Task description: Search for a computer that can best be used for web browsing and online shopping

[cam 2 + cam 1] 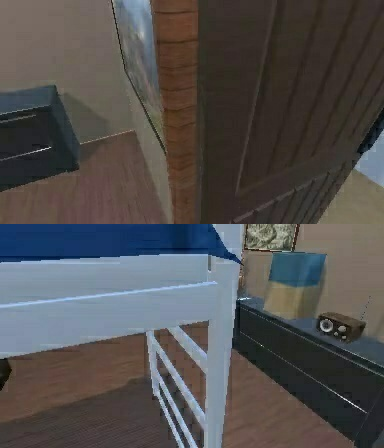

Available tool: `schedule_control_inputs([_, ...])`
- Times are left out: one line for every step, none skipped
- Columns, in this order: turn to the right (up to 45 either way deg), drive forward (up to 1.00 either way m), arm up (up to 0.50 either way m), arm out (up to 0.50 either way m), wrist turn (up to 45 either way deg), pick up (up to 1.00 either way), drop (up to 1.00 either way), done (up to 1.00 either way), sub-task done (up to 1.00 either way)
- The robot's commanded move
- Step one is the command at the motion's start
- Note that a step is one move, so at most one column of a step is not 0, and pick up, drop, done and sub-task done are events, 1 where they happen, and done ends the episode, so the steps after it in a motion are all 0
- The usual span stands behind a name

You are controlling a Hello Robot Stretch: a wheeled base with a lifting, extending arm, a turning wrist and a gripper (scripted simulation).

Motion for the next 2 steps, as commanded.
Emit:
schedule_control_inputs([33.0, 0.0, 0.0, 0.0, 0.0, 0.0, 0.0, 0.0, 0.0])
schedule_control_inputs([0.0, 0.35, 0.0, 0.0, 0.0, 0.0, 0.0, 0.0, 0.0])
